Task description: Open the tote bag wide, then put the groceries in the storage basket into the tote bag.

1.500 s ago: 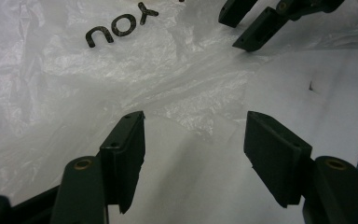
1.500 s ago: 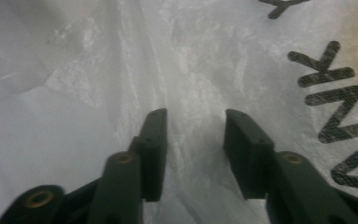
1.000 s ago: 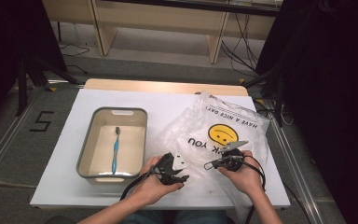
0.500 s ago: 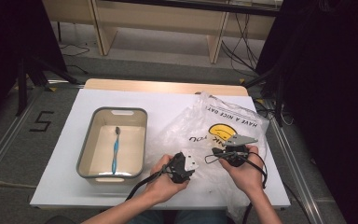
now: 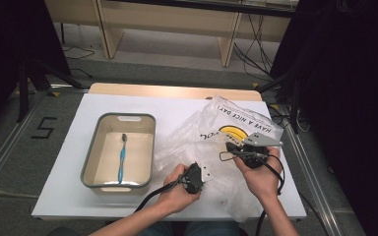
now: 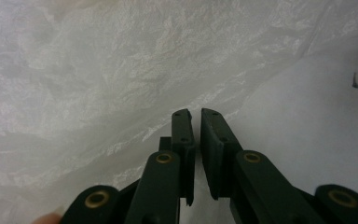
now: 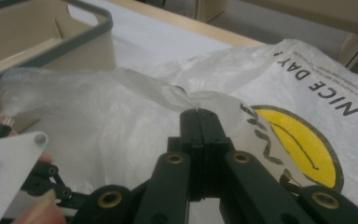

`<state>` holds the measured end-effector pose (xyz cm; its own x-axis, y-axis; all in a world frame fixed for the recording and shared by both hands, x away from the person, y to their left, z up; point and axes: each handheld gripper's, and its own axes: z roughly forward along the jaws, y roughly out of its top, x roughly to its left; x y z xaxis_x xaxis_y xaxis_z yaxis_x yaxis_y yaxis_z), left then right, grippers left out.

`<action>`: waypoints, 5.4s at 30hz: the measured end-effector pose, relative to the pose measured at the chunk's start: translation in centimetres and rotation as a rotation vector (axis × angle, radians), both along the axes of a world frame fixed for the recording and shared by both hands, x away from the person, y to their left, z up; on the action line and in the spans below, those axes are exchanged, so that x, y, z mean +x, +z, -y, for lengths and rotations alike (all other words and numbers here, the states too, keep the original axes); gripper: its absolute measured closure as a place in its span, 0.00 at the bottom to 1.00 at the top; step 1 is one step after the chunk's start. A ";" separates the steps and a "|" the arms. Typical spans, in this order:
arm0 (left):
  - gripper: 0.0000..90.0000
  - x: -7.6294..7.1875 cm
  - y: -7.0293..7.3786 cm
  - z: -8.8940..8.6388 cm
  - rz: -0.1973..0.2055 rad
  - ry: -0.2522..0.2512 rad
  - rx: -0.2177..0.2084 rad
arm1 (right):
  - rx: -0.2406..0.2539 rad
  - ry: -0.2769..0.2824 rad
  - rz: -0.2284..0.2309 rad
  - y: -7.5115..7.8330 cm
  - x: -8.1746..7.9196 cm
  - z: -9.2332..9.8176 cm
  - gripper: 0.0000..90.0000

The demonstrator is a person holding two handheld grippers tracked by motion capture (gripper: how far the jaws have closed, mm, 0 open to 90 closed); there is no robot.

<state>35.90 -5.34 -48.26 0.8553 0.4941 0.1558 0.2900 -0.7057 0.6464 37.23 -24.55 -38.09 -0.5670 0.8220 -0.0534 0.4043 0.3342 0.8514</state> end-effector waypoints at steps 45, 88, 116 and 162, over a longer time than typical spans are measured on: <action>0.45 -2.2 5.5 -3.7 0.003 0.014 -0.121 | 0.094 -0.075 0.110 2.4 1.0 0.4 1.00; 0.34 -0.7 9.3 -13.0 -0.003 0.227 -0.193 | 0.087 -0.078 0.091 2.1 1.1 0.3 1.00; 0.33 0.2 10.2 -17.0 0.013 0.337 -0.228 | 0.087 -0.104 0.092 2.0 1.1 1.0 1.00; 0.38 5.1 6.7 -21.5 -0.108 0.584 -0.061 | 0.087 -0.100 0.073 1.8 1.1 1.0 1.00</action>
<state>40.99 16.16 -41.53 0.4484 0.8930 0.0397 0.6852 -0.3719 0.6263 38.32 -25.55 -36.30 -0.4796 0.8773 -0.0177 0.3678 0.2192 0.9037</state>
